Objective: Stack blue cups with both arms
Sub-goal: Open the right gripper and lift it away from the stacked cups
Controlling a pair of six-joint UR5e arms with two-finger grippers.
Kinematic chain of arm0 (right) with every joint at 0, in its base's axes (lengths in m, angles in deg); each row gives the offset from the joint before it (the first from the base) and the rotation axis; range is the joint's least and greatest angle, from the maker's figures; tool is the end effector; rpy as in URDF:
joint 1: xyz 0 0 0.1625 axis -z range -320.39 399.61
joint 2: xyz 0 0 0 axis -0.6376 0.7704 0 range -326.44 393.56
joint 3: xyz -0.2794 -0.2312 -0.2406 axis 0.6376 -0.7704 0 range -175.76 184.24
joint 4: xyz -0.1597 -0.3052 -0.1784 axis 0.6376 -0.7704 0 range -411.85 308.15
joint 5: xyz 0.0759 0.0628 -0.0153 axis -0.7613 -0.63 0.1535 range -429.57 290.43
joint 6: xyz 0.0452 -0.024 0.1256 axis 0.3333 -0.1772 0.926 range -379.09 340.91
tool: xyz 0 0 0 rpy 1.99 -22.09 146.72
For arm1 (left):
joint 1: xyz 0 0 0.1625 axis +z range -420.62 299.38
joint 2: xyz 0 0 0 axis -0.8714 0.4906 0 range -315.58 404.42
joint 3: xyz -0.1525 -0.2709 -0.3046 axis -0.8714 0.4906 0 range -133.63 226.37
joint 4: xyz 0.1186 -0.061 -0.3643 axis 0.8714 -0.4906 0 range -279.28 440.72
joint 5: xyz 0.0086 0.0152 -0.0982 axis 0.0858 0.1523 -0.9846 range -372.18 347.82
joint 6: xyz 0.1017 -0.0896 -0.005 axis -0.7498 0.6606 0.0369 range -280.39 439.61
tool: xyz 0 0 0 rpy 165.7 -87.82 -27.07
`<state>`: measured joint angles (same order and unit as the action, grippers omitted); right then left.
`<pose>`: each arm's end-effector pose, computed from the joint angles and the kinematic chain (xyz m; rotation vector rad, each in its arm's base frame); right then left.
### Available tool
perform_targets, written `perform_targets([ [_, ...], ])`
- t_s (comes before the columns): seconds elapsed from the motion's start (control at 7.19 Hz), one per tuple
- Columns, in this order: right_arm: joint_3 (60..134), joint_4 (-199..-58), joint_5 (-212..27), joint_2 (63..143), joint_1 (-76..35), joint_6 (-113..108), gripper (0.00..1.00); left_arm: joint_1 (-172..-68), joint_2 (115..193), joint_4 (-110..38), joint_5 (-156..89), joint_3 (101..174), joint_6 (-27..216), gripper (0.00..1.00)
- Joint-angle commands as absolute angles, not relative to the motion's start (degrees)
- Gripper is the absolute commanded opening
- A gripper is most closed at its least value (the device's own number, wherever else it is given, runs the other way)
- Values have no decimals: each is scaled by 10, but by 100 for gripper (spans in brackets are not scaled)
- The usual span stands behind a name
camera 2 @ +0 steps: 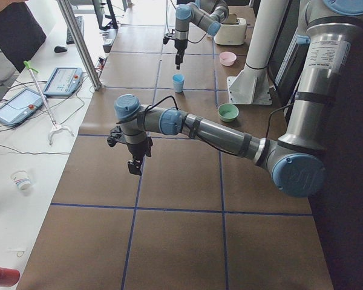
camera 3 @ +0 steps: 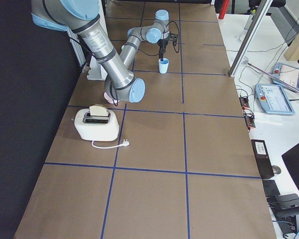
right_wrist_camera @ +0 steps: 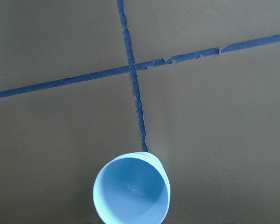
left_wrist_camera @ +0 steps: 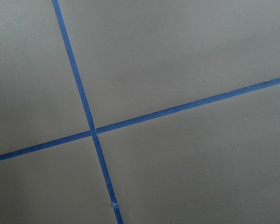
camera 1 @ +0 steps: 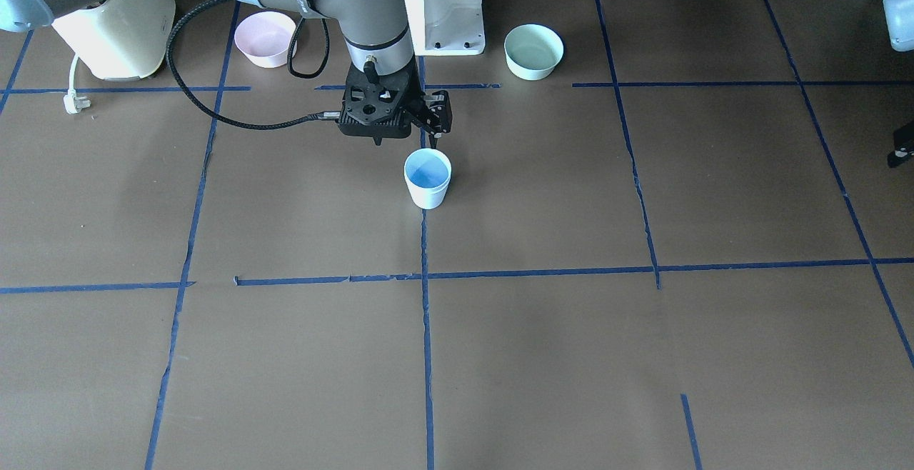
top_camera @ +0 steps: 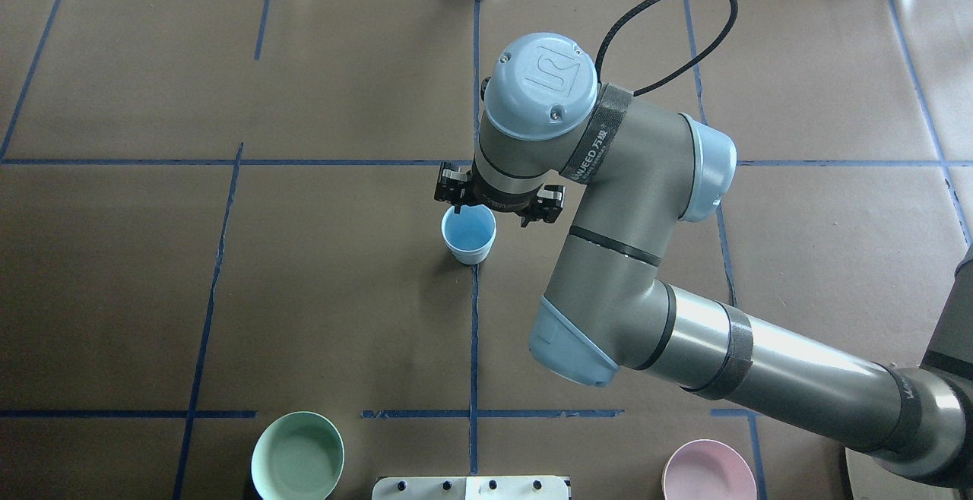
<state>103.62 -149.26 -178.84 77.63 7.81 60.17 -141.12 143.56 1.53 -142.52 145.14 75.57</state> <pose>-0.5328 -0.4346 0.1775 0.0054 -0.8871 0.2028 0.0422 -0.5279 0.5705 0.0856 0.7102 0.2699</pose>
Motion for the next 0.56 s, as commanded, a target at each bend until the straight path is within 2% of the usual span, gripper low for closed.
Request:
perform_targets([
  [0.0,1071,-1498,-1788,795,54,594,100,-1411,1436,15,-1425,1451,756,100],
  [0.28,1164,-1574,-1791,843,30,522,100,-1411,1436,15,-1425,1451,756,100],
  [0.42,1187,-1604,-1792,857,6,477,100,-1412,1436,15,-1425,1451,756,100],
])
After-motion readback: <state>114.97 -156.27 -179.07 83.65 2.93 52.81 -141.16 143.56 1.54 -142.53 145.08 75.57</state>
